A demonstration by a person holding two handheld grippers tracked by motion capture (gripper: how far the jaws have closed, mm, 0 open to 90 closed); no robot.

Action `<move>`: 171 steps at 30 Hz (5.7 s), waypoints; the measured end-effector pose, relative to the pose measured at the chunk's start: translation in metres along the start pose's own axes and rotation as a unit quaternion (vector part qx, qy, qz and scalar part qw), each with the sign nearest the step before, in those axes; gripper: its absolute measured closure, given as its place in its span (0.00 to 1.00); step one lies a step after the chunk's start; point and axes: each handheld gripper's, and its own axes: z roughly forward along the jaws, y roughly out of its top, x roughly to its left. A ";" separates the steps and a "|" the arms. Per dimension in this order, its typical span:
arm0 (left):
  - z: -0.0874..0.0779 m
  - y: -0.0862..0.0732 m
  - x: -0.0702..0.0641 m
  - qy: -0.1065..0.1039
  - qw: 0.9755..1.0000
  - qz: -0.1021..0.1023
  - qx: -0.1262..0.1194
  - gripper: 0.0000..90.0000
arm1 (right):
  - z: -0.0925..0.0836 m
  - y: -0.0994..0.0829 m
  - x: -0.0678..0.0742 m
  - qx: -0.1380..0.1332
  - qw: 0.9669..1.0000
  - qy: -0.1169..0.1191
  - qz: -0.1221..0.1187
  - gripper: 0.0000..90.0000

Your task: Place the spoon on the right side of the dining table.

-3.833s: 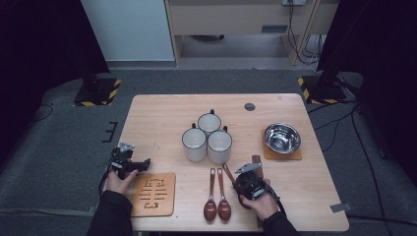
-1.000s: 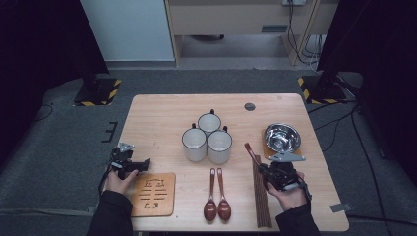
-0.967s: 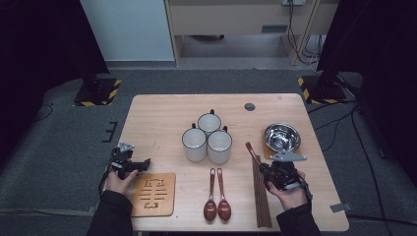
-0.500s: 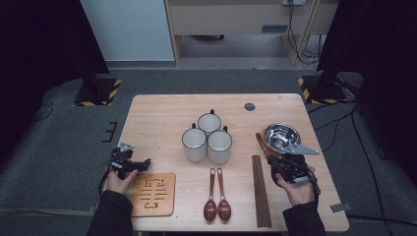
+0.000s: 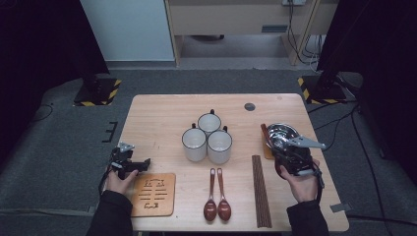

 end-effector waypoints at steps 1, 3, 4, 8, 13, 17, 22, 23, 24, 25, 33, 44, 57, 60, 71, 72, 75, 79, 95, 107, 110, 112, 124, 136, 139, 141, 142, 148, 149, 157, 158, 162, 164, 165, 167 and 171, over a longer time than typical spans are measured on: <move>0.000 0.000 0.000 0.000 1.000 0.000 0.000 0.00 | -0.001 0.002 -0.001 -0.004 1.000 -0.001 0.000 0.92; 0.000 0.000 0.000 0.000 1.000 0.000 0.000 0.00 | -0.002 0.007 -0.004 -0.013 1.000 -0.003 0.005 0.91; 0.000 0.000 0.000 0.000 1.000 0.000 0.000 0.00 | -0.003 0.008 -0.006 -0.015 1.000 -0.003 0.005 0.92; 0.000 0.000 0.000 0.000 1.000 0.000 0.000 0.00 | -0.003 0.014 -0.010 -0.022 1.000 -0.007 0.008 0.91; 0.000 0.000 0.000 0.000 1.000 0.000 0.000 0.00 | -0.001 0.020 -0.016 -0.030 0.999 -0.013 0.015 0.91; 0.000 0.000 0.000 0.000 1.000 0.000 0.000 0.00 | 0.003 0.023 -0.021 -0.032 0.999 -0.022 0.018 0.92; 0.000 0.000 0.000 0.000 1.000 0.000 0.000 0.00 | 0.010 0.028 -0.028 -0.032 0.999 -0.025 0.022 0.91; 0.000 0.000 0.000 0.000 1.000 0.000 0.000 0.00 | 0.013 0.029 -0.029 -0.033 0.999 -0.027 0.025 0.92; 0.000 0.000 0.000 0.000 1.000 0.000 0.000 0.00 | 0.013 0.029 -0.029 -0.033 0.999 -0.027 0.025 0.92; 0.000 0.000 0.000 0.000 1.000 0.000 0.000 0.00 | 0.014 0.030 -0.030 -0.033 0.999 -0.027 0.027 0.92; 0.000 0.000 0.000 0.000 1.000 0.000 0.000 0.00 | 0.025 0.036 -0.040 -0.036 0.998 -0.036 0.036 0.92; 0.000 0.000 0.000 0.000 1.000 0.000 0.000 0.00 | 0.040 0.038 -0.055 -0.038 0.997 -0.052 0.048 0.92; 0.000 0.000 0.000 0.000 1.000 0.000 0.000 0.00 | 0.050 0.043 -0.067 -0.053 0.995 -0.062 0.061 0.92; 0.000 0.000 0.000 0.000 1.000 0.000 0.000 0.00 | 0.058 0.043 -0.067 -0.049 0.995 -0.066 0.058 0.92; 0.000 0.000 0.000 0.000 1.000 0.000 0.000 0.00 | 0.066 0.048 -0.075 -0.061 0.993 -0.070 0.068 0.91; 0.000 0.000 0.000 0.000 1.000 0.000 0.000 0.00 | 0.068 0.048 -0.077 -0.062 0.993 -0.070 0.071 0.92; 0.000 0.000 0.000 0.000 1.000 0.000 0.000 0.00 | 0.072 0.046 -0.081 -0.060 0.993 -0.076 0.073 0.91; 0.000 0.000 0.000 0.000 1.000 0.000 0.000 0.00 | 0.077 0.044 -0.086 -0.058 0.992 -0.080 0.076 0.91; 0.000 0.000 0.000 0.000 1.000 0.000 0.000 0.00 | 0.093 0.040 -0.096 -0.042 0.993 -0.083 0.071 0.91; 0.000 0.000 0.000 0.000 1.000 0.000 0.000 0.00 | 0.105 0.035 -0.105 -0.035 0.993 -0.081 0.079 0.91; 0.000 0.000 0.000 0.000 1.000 0.000 0.000 0.00 | 0.109 0.034 -0.104 -0.030 0.993 -0.080 0.076 0.91; 0.000 0.000 0.000 0.000 1.000 0.000 0.000 0.00 | 0.112 0.032 -0.105 -0.025 0.993 -0.077 0.080 0.91; 0.000 0.000 0.000 0.000 1.000 0.000 0.000 0.00 | 0.127 0.027 -0.104 -0.005 0.994 -0.086 0.071 0.91; 0.000 0.000 0.000 0.000 1.000 0.000 0.000 0.00 | 0.139 0.022 -0.103 0.024 0.994 -0.081 0.068 0.91; 0.000 0.000 0.000 0.000 1.000 0.000 0.000 0.00 | 0.142 0.021 -0.102 0.031 0.994 -0.081 0.068 0.91; 0.000 0.000 0.000 0.000 1.000 0.000 0.000 0.00 | 0.143 0.020 -0.102 0.033 0.994 -0.080 0.068 0.91; 0.000 0.000 0.000 0.000 1.000 0.000 0.000 0.00 | 0.143 0.020 -0.102 0.035 0.994 -0.081 0.067 0.91; 0.000 0.000 0.000 0.000 1.000 0.000 0.000 0.00 | 0.146 0.018 -0.103 0.042 0.994 -0.080 0.065 0.91; 0.000 0.000 0.000 0.000 1.000 0.000 0.000 0.00 | 0.147 0.018 -0.103 0.043 0.994 -0.080 0.066 0.91; 0.000 0.000 0.000 0.000 1.000 0.000 0.000 0.00 | 0.148 0.017 -0.103 0.048 0.994 -0.079 0.064 0.91; 0.000 0.000 0.000 0.000 1.000 0.000 0.000 0.00 | 0.148 0.017 -0.103 0.049 0.994 -0.079 0.066 0.91; 0.000 0.000 0.000 0.000 1.000 0.000 0.000 0.00 | 0.150 0.015 -0.104 0.057 0.993 -0.076 0.064 0.91; 0.000 0.000 0.000 0.000 1.000 0.000 0.000 0.00 | 0.151 0.015 -0.104 0.059 0.993 -0.076 0.065 0.91; 0.000 0.000 0.000 0.000 1.000 0.000 0.000 0.00 | 0.151 0.014 -0.104 0.060 0.993 -0.076 0.064 0.91; 0.000 0.000 0.000 0.000 1.000 0.000 0.000 0.00 | 0.151 0.014 -0.104 0.062 0.993 -0.076 0.064 0.91; 0.000 0.000 0.000 0.000 1.000 0.000 0.000 0.00 | 0.153 0.013 -0.104 0.067 0.993 -0.076 0.063 0.91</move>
